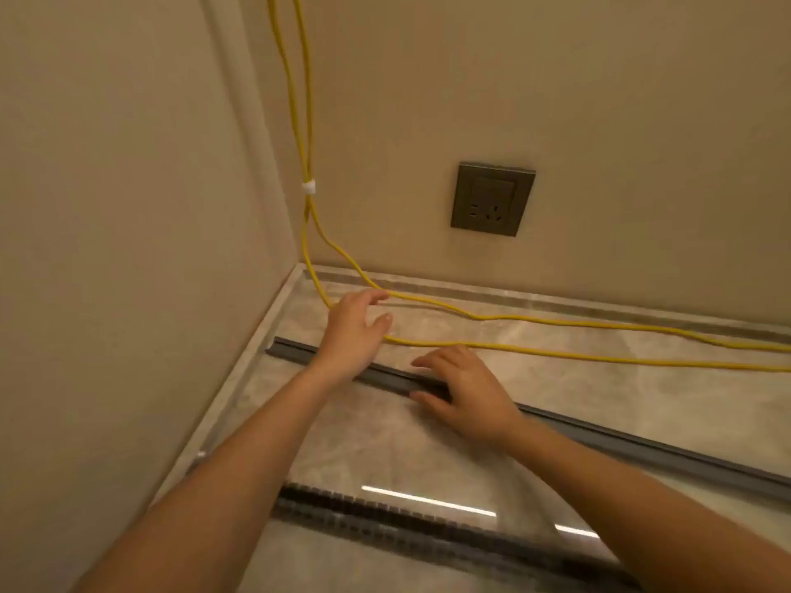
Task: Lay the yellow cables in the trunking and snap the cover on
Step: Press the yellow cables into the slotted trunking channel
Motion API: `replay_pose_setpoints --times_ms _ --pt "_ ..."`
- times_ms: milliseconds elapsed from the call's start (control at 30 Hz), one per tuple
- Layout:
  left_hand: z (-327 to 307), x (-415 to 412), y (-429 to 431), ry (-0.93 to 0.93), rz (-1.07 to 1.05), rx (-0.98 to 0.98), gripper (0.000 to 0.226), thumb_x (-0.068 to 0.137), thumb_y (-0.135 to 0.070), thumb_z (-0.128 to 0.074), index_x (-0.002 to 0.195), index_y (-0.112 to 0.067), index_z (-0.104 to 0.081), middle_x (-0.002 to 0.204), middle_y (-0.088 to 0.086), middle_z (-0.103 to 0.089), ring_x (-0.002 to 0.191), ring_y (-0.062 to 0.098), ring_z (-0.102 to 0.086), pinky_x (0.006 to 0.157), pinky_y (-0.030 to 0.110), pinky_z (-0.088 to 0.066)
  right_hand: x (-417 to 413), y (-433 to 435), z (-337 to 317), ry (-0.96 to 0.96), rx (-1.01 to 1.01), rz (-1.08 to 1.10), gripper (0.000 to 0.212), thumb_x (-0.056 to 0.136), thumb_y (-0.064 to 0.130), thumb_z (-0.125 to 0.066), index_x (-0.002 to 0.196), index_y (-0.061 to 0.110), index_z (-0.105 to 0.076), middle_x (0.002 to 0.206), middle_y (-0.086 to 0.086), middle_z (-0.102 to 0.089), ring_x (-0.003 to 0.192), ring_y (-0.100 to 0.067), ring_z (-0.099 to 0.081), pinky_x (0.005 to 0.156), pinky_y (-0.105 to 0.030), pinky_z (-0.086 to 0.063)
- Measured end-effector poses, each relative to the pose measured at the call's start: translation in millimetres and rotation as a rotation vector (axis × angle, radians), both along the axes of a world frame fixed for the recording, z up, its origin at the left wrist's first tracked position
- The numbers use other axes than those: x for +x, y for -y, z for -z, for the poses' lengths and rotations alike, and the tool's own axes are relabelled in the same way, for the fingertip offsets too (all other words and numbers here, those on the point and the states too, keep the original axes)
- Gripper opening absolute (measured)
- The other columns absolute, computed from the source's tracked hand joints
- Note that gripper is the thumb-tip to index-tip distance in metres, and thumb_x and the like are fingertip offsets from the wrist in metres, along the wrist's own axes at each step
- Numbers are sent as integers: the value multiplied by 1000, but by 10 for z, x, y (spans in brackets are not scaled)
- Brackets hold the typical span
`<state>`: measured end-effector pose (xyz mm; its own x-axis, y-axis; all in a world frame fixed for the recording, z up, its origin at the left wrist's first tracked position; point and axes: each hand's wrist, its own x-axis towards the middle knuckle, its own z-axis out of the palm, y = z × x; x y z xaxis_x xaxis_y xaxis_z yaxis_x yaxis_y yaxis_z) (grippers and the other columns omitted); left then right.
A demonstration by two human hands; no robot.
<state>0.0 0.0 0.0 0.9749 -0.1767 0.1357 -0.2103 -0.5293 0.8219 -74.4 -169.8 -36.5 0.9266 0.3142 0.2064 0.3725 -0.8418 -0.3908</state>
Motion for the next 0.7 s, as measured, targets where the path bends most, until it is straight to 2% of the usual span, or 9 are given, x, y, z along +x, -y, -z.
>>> replay_pose_setpoints --times_ms 133,200,267,333,500,700 --pt "71 165 34 140 79 318 42 89 -19 -57 129 -14 -49 139 11 -42 134 29 -27 109 31 -18 43 -16 67 49 -85 -85 36 85 34 -61 114 12 -61 106 -7 -63 96 -25 -54 84 -36 -45" --pt "165 208 28 172 121 458 49 90 -23 -55 136 -16 -42 151 5 -28 142 27 -10 114 36 -10 40 -14 108 79 -97 -101 35 86 31 -62 113 9 -61 101 -10 -64 90 -28 -56 78 -39 -48" --pt "245 229 15 183 154 626 54 91 -30 -52 141 -20 -33 156 0 -14 144 25 3 116 41 -4 37 0 125 136 -113 -98 34 84 27 -66 110 6 -64 92 -12 -65 82 -30 -59 72 -37 -50" --pt "293 243 -6 142 173 728 57 92 -34 -49 143 -22 -27 158 -1 -7 144 24 9 116 42 3 24 6 138 140 -106 -107 33 82 24 -69 108 4 -65 87 -13 -66 77 -30 -59 68 -36 -51" --pt "356 200 -86 34 184 891 58 93 -41 -42 145 -23 -23 157 7 -11 144 27 6 116 39 7 -53 125 123 94 -26 -101 32 84 23 -66 110 4 -65 88 -13 -64 80 -29 -57 70 -37 -49" --pt "348 -20 74 -9 197 759 52 92 -39 -46 140 -26 -33 155 5 -18 144 28 -1 116 44 2 -307 176 172 31 54 -57 35 82 28 -67 112 11 -64 91 -7 -66 84 -22 -56 75 -29 -44"
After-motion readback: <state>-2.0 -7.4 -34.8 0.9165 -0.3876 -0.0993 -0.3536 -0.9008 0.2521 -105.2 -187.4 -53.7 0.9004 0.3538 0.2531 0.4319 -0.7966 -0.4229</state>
